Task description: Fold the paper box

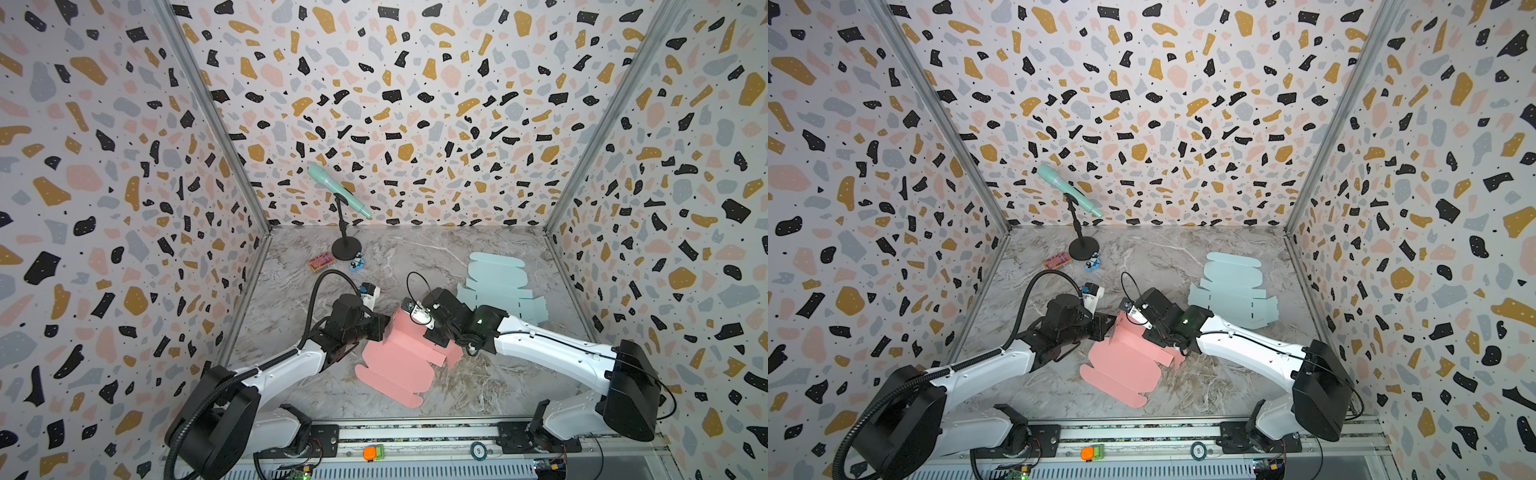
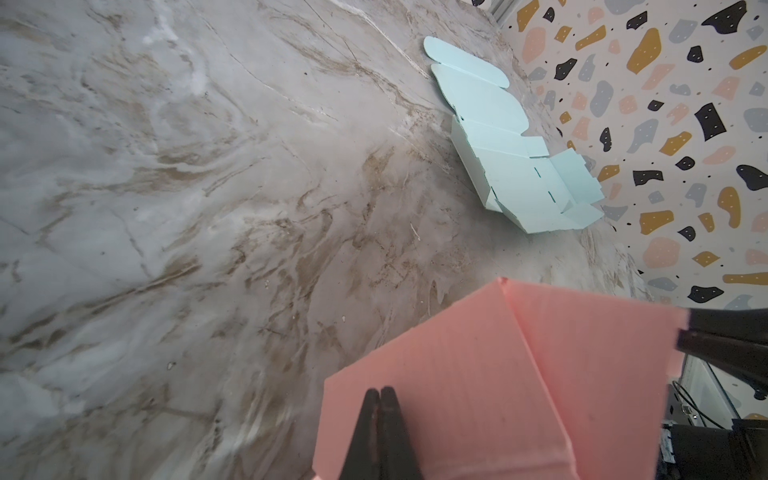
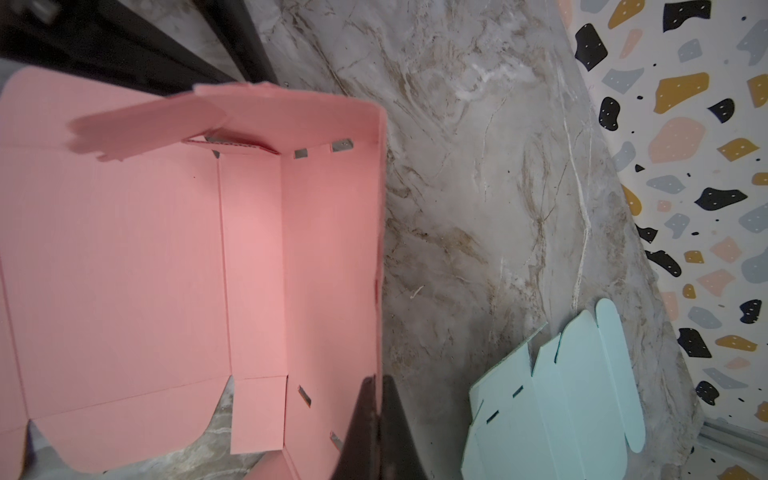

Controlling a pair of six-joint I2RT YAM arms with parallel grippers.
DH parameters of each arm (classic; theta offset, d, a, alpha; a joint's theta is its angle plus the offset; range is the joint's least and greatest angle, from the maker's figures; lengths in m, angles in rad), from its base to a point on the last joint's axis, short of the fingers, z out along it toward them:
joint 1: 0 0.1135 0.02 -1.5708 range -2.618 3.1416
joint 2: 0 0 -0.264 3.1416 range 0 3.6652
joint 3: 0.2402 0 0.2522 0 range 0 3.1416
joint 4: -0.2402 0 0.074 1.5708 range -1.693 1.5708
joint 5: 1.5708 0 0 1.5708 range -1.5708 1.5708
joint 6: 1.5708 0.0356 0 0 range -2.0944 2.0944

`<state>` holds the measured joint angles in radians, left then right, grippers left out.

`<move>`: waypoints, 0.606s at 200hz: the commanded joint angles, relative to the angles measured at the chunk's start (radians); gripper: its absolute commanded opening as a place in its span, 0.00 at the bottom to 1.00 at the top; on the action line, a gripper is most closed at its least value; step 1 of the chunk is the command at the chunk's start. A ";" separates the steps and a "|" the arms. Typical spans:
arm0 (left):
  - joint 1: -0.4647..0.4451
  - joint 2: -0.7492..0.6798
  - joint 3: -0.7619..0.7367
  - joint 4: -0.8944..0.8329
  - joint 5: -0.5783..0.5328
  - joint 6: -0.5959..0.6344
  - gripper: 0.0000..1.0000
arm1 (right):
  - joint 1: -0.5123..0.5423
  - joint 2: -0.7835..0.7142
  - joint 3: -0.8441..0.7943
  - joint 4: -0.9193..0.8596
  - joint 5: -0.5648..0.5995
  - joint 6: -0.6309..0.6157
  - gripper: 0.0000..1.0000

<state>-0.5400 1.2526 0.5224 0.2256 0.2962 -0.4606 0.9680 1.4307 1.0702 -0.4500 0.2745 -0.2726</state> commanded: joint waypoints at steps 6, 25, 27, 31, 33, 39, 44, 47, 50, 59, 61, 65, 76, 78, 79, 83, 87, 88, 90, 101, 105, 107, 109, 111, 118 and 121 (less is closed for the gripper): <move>-0.008 -0.014 -0.017 0.089 0.002 -0.007 0.02 | 0.009 0.012 0.008 0.018 0.029 -0.024 0.00; -0.012 -0.010 -0.025 0.104 -0.008 -0.009 0.02 | 0.014 0.011 0.000 0.035 0.034 -0.034 0.00; -0.012 -0.010 -0.025 0.106 -0.009 -0.011 0.02 | 0.015 0.011 -0.001 0.037 0.034 -0.035 0.00; -0.014 -0.011 -0.028 0.111 -0.010 -0.011 0.02 | 0.015 0.011 -0.002 0.038 0.035 -0.037 0.00; -0.015 -0.012 -0.029 0.114 -0.012 -0.012 0.02 | 0.016 0.011 -0.002 0.039 0.035 -0.038 0.00; -0.018 -0.013 -0.034 0.122 -0.014 -0.015 0.02 | 0.018 0.011 -0.005 0.042 0.040 -0.040 0.00; -0.020 -0.013 -0.038 0.130 -0.014 -0.019 0.02 | 0.021 0.012 -0.007 0.044 0.044 -0.043 0.00; -0.020 -0.013 -0.041 0.136 -0.014 -0.022 0.02 | 0.023 0.012 -0.009 0.047 0.048 -0.045 0.00; -0.021 -0.013 -0.044 0.141 -0.015 -0.025 0.02 | 0.025 0.013 -0.010 0.048 0.051 -0.047 0.00; -0.024 -0.012 -0.051 0.153 -0.014 -0.030 0.02 | 0.030 0.017 -0.013 0.049 0.064 -0.052 0.00; -0.024 -0.011 -0.052 0.156 -0.014 -0.031 0.02 | 0.030 0.017 -0.013 0.050 0.067 -0.053 0.00; -0.026 -0.009 -0.054 0.162 -0.014 -0.034 0.02 | 0.031 0.020 -0.015 0.050 0.071 -0.055 0.00; -0.029 -0.007 -0.060 0.170 -0.018 -0.035 0.02 | 0.034 0.020 -0.023 0.060 0.085 -0.060 0.00; -0.029 -0.007 -0.062 0.170 -0.019 -0.036 0.02 | 0.033 0.018 -0.025 0.061 0.088 -0.060 0.00; -0.029 -0.007 -0.061 0.170 -0.021 -0.036 0.02 | 0.033 0.018 -0.027 0.062 0.088 -0.061 0.00; -0.029 -0.007 -0.063 0.170 -0.026 -0.036 0.02 | 0.034 0.015 -0.031 0.067 0.093 -0.066 0.00; -0.029 -0.007 -0.064 0.170 -0.032 -0.036 0.02 | 0.035 0.012 -0.037 0.074 0.099 -0.068 0.00; -0.029 -0.008 -0.065 0.170 -0.035 -0.036 0.02 | 0.036 0.012 -0.039 0.076 0.100 -0.069 0.00; -0.030 -0.007 -0.066 0.170 -0.041 -0.036 0.02 | 0.037 0.010 -0.043 0.081 0.103 -0.072 0.00; -0.028 -0.004 -0.071 0.169 -0.066 -0.030 0.02 | 0.046 -0.002 -0.067 0.108 0.125 -0.084 0.00; -0.028 -0.003 -0.072 0.173 -0.071 -0.028 0.02 | 0.050 -0.006 -0.073 0.114 0.135 -0.089 0.00; -0.028 -0.001 -0.073 0.176 -0.074 -0.029 0.02 | 0.053 -0.006 -0.075 0.116 0.141 -0.092 0.00; -0.028 0.003 -0.074 0.178 -0.076 -0.029 0.02 | 0.055 -0.007 -0.077 0.116 0.147 -0.095 0.00; -0.027 0.005 -0.074 0.181 -0.078 -0.029 0.02 | 0.058 -0.008 -0.077 0.117 0.154 -0.097 0.00; -0.026 0.016 -0.077 0.191 -0.086 -0.028 0.02 | 0.072 -0.010 -0.082 0.122 0.181 -0.105 0.00; -0.025 0.020 -0.078 0.197 -0.090 -0.029 0.02 | 0.078 -0.012 -0.085 0.125 0.191 -0.107 0.00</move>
<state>-0.5640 1.2530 0.4583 0.3489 0.2497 -0.4900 1.0107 1.4513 1.0065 -0.3660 0.3801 -0.3443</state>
